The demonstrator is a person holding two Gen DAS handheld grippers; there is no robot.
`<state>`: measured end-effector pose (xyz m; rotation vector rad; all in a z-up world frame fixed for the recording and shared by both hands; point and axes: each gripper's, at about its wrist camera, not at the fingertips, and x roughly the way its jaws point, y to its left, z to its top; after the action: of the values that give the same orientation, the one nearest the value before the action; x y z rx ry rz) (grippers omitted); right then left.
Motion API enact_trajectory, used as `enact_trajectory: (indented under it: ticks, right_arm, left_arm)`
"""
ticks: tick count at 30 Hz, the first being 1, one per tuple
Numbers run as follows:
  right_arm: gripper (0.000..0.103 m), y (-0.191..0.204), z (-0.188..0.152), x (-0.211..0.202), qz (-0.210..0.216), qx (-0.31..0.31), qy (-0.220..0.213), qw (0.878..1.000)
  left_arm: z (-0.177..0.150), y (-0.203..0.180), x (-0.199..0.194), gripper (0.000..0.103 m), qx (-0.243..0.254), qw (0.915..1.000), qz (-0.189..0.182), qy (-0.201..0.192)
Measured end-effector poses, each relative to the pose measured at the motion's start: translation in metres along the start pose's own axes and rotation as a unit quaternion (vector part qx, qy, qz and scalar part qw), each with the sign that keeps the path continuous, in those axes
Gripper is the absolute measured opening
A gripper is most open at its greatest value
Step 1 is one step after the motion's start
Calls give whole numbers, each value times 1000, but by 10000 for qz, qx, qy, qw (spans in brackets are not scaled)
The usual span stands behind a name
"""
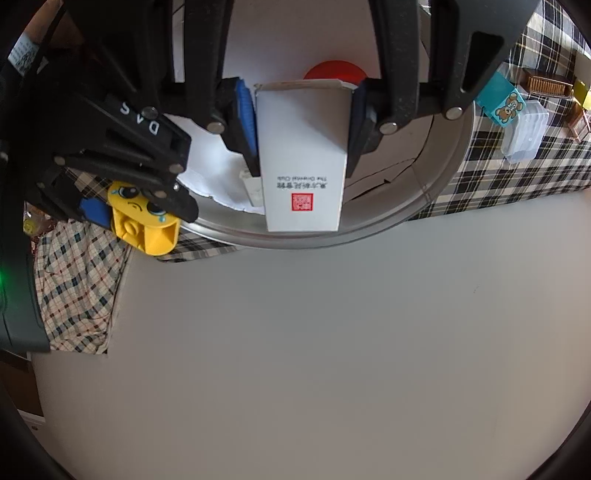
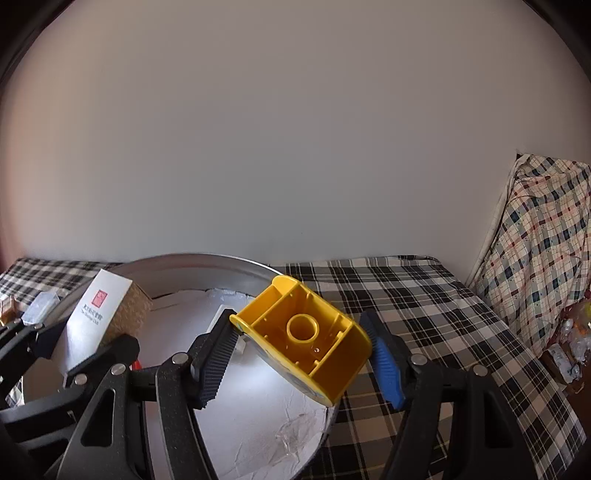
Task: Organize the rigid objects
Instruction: 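Release white box into tin with left tool while right tool drops yellow brick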
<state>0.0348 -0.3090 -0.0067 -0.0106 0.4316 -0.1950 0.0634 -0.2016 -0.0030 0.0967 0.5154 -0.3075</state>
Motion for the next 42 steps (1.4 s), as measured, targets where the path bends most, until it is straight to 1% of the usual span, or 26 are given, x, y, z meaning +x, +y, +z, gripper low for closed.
enact_trajectory:
  ticks: [6,7,8,10,11,12,14,15,16,17,19,21,24,27,29,31,32,35,38,42]
  right_arm:
    - [70,-5,-1,8,156,113,161,9997]
    - [70,-6,-1,9,195,135,194,9995]
    - [70,-6,-2,11,251,169,237,9993]
    - [71,-9,-2,15,413,282,354,9981]
    - [75,-10,-2,17,438,342,387,9977]
    - [76,-12,-2,17,460,414,386,9973]
    - [80,-24,-2,15,707,765,317,9941]
    - [83,-31,-1,13,885,989,250,9908]
    - [90,-40,0,10,1078,1269,146,9859]
    - [94,-47,-1,7,1164,1482,44,9821]
    - [94,-59,-3,1,1128,1789,-139,9773]
    - [94,-63,-3,0,1006,1905,-181,9764]
    - [94,-69,-4,3,965,2097,-110,9729]
    - [94,-67,-4,5,898,2081,-60,9740]
    - [94,-67,-5,2,763,1975,-129,9772]
    - [94,-65,-5,-9,513,1832,-353,9811]
    - [94,-65,-5,-16,359,1787,-538,9818]
    - [94,-64,-8,-38,-99,1703,-1231,9776]
    - [94,-62,-13,-51,-406,1709,-1645,9706]
    - [94,-54,-12,-54,-400,1640,-1702,9708]
  left_arm:
    - [-1,1,4,41,44,9999,63,65]
    - [-1,2,2,41,36,9999,110,39]
    - [-2,2,1,43,26,9998,179,9]
    - [-1,5,0,55,-66,9995,322,1]
    - [-2,9,-2,68,-138,9992,368,-17]
    - [-2,13,-5,84,-238,9989,406,-70]
    - [-3,21,-12,102,-430,9980,426,-176]
    - [-2,23,-16,103,-478,9977,395,-263]
    - [-2,24,-17,103,-471,9977,394,-292]
    - [-2,23,-18,103,-445,9977,423,-302]
    - [-3,22,-17,103,-386,9977,477,-274]
    - [-5,22,-15,103,-362,9981,450,-220]
    - [-6,22,-14,103,-296,9982,484,-203]
    - [-7,24,-19,103,-226,9973,639,-282]
    - [-8,28,-23,103,-185,9965,740,-355]
    - [-8,34,-26,103,-138,9946,929,-445]
    - [-8,38,-27,103,-145,9935,1022,-471]
    - [-10,48,-29,103,-273,9915,1141,-556]
    - [-10,53,-33,103,-326,9906,1155,-653]
    - [-11,54,-36,103,-274,9911,1124,-666]
